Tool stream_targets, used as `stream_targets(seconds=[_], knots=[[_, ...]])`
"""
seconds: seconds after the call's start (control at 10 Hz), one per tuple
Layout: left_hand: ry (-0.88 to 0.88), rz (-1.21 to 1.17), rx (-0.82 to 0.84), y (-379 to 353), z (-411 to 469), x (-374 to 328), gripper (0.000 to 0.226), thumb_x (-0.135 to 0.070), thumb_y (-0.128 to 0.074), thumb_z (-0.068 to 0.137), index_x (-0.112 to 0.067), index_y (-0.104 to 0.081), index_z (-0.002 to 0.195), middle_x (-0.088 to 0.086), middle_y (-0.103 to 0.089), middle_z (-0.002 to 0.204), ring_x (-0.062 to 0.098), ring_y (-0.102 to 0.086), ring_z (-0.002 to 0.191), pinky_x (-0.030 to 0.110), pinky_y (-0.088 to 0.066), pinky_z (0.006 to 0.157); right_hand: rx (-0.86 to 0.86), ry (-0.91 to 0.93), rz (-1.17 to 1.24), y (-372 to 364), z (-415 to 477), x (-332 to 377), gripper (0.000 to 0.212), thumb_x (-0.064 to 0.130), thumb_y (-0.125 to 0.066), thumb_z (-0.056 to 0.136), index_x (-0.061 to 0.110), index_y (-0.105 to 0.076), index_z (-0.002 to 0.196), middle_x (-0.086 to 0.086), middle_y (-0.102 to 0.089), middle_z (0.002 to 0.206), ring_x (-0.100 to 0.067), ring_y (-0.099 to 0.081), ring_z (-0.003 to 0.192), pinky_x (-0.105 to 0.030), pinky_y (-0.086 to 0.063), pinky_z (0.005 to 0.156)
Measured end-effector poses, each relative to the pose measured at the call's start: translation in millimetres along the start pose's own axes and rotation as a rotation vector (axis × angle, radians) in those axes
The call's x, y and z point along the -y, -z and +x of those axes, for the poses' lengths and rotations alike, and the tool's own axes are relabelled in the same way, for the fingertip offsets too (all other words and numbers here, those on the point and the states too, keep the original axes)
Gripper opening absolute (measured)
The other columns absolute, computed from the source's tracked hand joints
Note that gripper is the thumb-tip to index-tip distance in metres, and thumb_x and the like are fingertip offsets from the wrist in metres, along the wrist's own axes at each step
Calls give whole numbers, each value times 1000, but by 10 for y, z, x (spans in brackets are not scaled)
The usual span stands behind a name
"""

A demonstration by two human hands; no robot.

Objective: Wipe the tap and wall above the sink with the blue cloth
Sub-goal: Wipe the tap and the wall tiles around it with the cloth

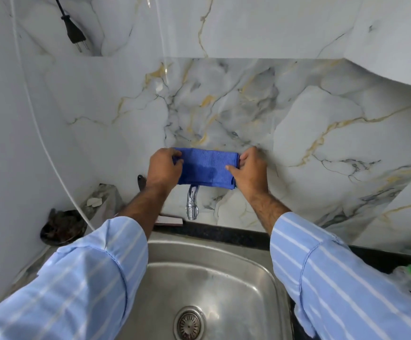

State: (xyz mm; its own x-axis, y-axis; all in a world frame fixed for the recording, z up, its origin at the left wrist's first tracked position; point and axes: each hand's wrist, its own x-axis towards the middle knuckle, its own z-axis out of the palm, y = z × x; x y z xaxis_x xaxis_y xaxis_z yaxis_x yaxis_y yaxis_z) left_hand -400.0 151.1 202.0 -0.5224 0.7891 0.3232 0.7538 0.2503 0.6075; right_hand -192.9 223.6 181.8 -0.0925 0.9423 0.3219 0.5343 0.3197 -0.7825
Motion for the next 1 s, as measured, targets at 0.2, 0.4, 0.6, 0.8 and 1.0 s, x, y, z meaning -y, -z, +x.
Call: stream_targets(seconds=[0.2,0.4,0.6,0.8,1.0], knots=[[51,327,66,-294,-84,-107,62,-66,-54,88,-15,-64,124,12,-45,137,30,-45,123,44,-46,95,-32,71,-158,15,-12,-38,37,23,-85,93,2,-60,109,-13,-65,108,-34,-66,100,-50,-57,87],[276,354,305,-521,47,-521,81,-62,-63,85,-6,-49,141,15,-47,137,30,-56,120,40,-50,94,-332,729,-657,367,307,192,36,30,-70,96,7,-68,124,-18,-56,152,-40,-50,146,-58,-44,116],[399,145,296,-788,111,-498,42,-27,-43,101,-4,-55,134,13,-59,128,30,-60,111,28,-53,80,-394,989,-955,461,970,370,69,39,-54,104,14,-35,165,-16,-19,177,-35,-23,164,-60,-23,131],[528,103,564,-742,406,-519,40,-22,-48,103,1,-55,135,11,-60,133,24,-59,118,27,-46,89,-522,1064,-929,256,1225,104,69,48,-39,113,15,-23,171,-13,-10,179,-34,-18,165,-58,-11,133],[534,-290,883,-665,420,-216,18,-13,-53,100,1,-66,102,20,-68,86,23,-60,60,43,-54,81,-547,1069,-883,199,1295,44,70,49,-37,113,16,-20,172,-11,2,178,-29,-2,166,-56,-2,135]])
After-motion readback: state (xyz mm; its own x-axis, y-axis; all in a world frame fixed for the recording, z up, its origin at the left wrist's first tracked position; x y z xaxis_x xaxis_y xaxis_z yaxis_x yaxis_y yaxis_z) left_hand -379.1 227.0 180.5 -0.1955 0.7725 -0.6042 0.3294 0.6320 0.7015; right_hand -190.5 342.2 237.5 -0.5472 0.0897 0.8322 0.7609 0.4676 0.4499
